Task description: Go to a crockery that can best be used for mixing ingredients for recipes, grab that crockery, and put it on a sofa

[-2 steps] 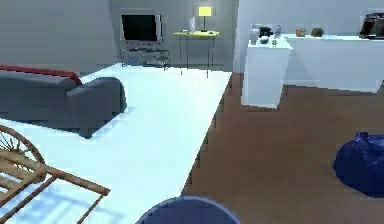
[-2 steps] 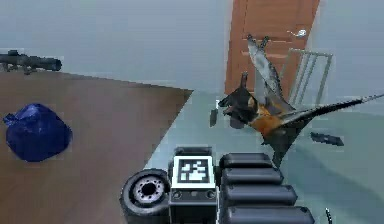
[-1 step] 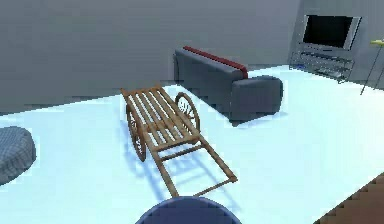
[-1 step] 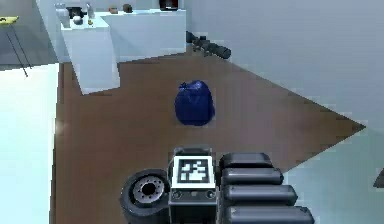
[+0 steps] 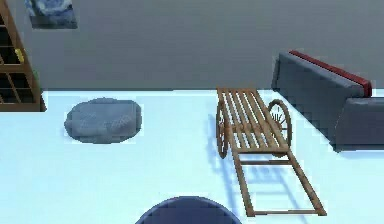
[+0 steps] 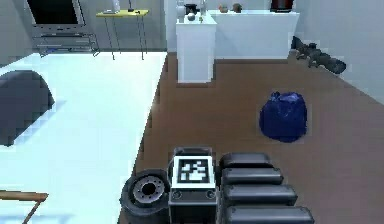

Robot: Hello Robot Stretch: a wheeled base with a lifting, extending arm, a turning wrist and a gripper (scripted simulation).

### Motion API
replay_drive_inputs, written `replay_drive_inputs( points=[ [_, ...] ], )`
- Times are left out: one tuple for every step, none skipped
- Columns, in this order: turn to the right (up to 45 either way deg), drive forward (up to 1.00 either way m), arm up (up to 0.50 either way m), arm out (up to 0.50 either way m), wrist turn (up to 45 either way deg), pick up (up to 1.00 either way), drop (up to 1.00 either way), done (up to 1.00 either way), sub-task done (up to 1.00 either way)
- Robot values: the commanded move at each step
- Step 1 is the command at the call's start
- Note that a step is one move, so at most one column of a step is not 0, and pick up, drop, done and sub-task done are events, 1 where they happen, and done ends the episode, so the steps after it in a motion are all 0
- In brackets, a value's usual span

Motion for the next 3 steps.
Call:
replay_drive_inputs(
  points=[
    [0.0,0.15,0.0,0.0,0.0,0.0,0.0,0.0,0.0],
    [45.0,0.0,0.0,0.0,0.0,0.0,0.0,0.0,0.0],
    [42.0,0.0,0.0,0.0,0.0,0.0,0.0,0.0,0.0]
  ],
)
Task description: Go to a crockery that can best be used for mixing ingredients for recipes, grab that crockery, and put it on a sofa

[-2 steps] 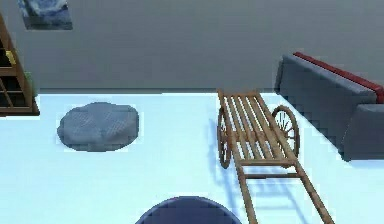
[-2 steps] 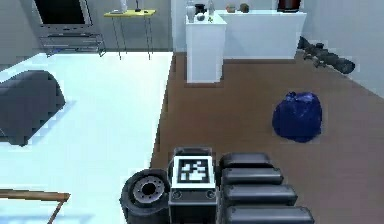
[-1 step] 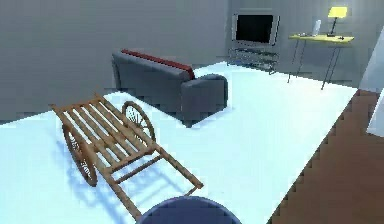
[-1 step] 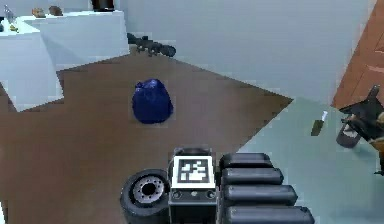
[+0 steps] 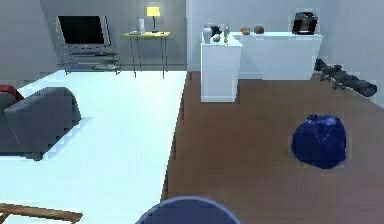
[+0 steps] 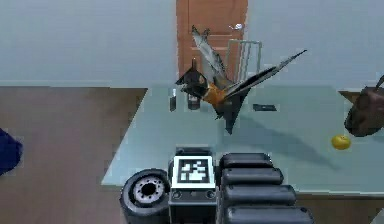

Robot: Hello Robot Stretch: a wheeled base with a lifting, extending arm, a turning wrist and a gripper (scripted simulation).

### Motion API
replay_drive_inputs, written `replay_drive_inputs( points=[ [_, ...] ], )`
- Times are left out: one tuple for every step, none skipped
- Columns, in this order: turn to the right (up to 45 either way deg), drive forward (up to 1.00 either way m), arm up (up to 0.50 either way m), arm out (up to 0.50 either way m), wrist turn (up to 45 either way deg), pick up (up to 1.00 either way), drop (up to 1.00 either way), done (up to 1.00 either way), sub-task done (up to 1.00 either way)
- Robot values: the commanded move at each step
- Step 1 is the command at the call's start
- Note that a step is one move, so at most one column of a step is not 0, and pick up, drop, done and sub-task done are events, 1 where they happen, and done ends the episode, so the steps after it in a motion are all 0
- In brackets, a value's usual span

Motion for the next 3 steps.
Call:
replay_drive_inputs(
  points=[
    [0.0,1.0,0.0,0.0,0.0,0.0,0.0,0.0,0.0],
    [-24.0,0.0,0.0,0.0,0.0,0.0,0.0,0.0,0.0],
    [-3.0,0.0,0.0,0.0,0.0,0.0,0.0,0.0,0.0]
  ],
)
